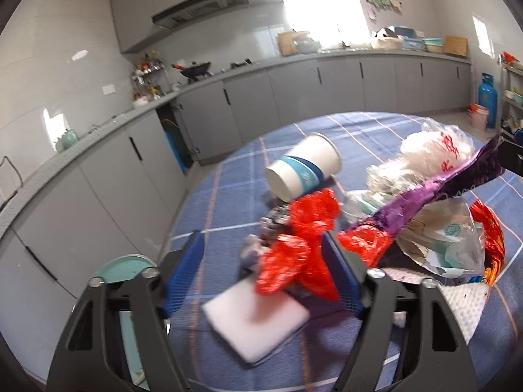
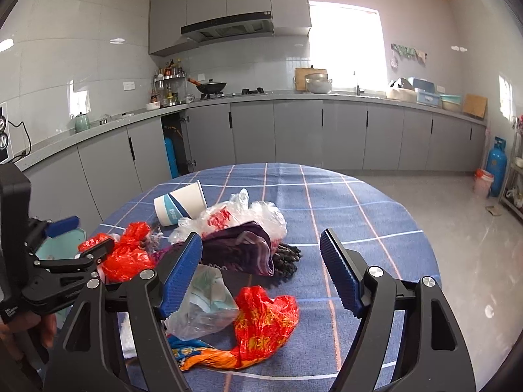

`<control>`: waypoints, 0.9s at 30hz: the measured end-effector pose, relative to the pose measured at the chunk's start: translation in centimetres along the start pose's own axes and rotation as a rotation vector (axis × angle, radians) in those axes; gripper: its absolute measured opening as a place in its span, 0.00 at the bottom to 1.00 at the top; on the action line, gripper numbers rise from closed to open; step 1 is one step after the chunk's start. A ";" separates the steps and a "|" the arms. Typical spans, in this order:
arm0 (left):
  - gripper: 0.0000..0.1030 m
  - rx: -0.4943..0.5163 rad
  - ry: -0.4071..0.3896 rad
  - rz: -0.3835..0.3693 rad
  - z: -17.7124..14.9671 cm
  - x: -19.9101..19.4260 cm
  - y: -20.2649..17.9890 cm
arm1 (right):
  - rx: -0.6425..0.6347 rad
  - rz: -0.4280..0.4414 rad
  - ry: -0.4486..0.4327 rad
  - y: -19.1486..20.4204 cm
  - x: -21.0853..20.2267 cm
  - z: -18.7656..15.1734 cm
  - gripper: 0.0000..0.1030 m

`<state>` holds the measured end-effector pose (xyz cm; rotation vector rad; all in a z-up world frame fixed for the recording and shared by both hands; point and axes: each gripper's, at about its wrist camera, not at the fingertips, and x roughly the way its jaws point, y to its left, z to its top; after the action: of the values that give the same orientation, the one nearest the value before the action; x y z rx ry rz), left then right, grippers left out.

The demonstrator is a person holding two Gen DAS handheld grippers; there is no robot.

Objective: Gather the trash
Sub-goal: 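Move the left tool back to the table and grasp the red plastic bag, then grasp the purple wrapper with the right tool while the left tool holds the red bag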

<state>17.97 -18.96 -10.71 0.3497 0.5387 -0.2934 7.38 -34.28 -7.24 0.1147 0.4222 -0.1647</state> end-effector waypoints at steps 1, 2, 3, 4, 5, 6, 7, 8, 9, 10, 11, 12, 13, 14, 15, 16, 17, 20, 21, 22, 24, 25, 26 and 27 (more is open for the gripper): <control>0.48 0.004 0.008 -0.013 -0.1 0.1 0.0 | 0.004 0.002 0.001 0.0 0.0 0.0 0.72; 0.42 0.007 0.015 -0.031 -0.2 0.4 -0.2 | 0.007 0.005 0.004 -0.1 0.2 -0.1 0.73; 0.21 0.011 0.020 -0.046 -0.2 0.5 -0.4 | 0.013 0.009 0.007 -0.2 0.3 -0.2 0.73; 0.12 0.016 0.027 -0.056 -0.3 0.5 -0.5 | 0.016 0.012 0.009 -0.3 0.3 -0.3 0.73; 0.11 0.018 0.024 -0.054 -0.3 0.4 -0.6 | 0.017 0.015 0.012 -0.3 0.4 -0.4 0.73; 0.08 0.020 0.018 -0.058 -0.3 0.2 -0.6 | 0.018 0.015 0.011 -0.3 0.4 -0.4 0.73; 0.07 0.022 0.006 -0.064 -0.2 -0.2 -0.5 | 0.018 0.017 0.011 -0.2 0.4 -0.4 0.73; 0.07 0.021 -0.011 -0.062 0.0 -0.7 -0.4 | 0.018 0.020 0.011 -0.2 0.4 -0.4 0.73; 0.06 0.021 -0.022 -0.063 0.1 -1.2 -0.4 | 0.020 0.023 0.008 -0.1 0.4 -0.3 0.73; 0.06 0.018 -0.038 -0.071 0.3 -1.8 -0.3 | 0.019 0.025 0.007 0.0 0.5 -0.2 0.73; 0.06 0.015 -0.053 -0.069 0.5 -2.4 -0.1 | 0.018 0.028 0.006 0.1 0.5 -0.2 0.73; 0.06 0.012 -0.070 -0.065 0.8 -3.0 0.0 | 0.016 0.030 0.006 0.2 0.6 -0.1 0.73; 0.05 0.009 -0.082 -0.066 0.9 -3.4 0.2 | 0.015 0.033 0.006 0.2 0.7 -0.1 0.73; 0.05 0.005 -0.100 -0.063 1.1 -4.0 0.4 | 0.016 0.032 0.006 0.2 0.8 0.0 0.73; 0.05 0.003 -0.115 -0.055 1.3 -4.5 0.6 | 0.020 0.034 0.009 0.1 0.9 -0.1 0.73; 0.05 0.002 -0.136 -0.044 1.5 -5.2 0.8 | 0.026 0.040 0.015 0.0 1.1 -0.1 0.72; 0.05 -0.002 -0.153 -0.037 1.7 -5.7 1.2 | 0.028 0.043 0.017 0.0 1.2 -0.1 0.72; 0.05 -0.020 -0.190 -0.009 2.1 -7.1 2.1 | 0.036 0.059 0.026 -0.2 1.6 -0.1 0.72; 0.05 -0.024 -0.200 0.009 2.1 -7.3 2.5 | 0.039 0.061 0.028 -0.3 1.7 -0.1 0.72; 0.05 -0.026 -0.206 0.023 2.1 -7.4 2.7 | 0.044 0.068 0.027 -0.5 1.8 -0.1 0.72; 0.05 -0.030 -0.207 0.053 1.7 -7.6 3.1 | 0.050 0.076 0.028 -0.7 2.1 0.0 0.72; 0.05 -0.033 -0.199 0.069 1.4 -7.4 3.5 | 0.052 0.079 0.030 -0.7 2.2 0.0 0.72; 0.05 -0.039 -0.187 0.074 1.2 -7.1 3.9 | 0.055 0.087 0.037 -0.8 2.5 -0.1 0.72; 0.05 -0.046 -0.175 0.076 0.9 -6.9 4.1 | 0.059 0.098 0.045 -0.8 2.7 -0.1 0.72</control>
<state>14.17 -14.41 -5.22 0.2964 0.3585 -0.2349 9.64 -35.45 -8.55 0.1965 0.4554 -0.0782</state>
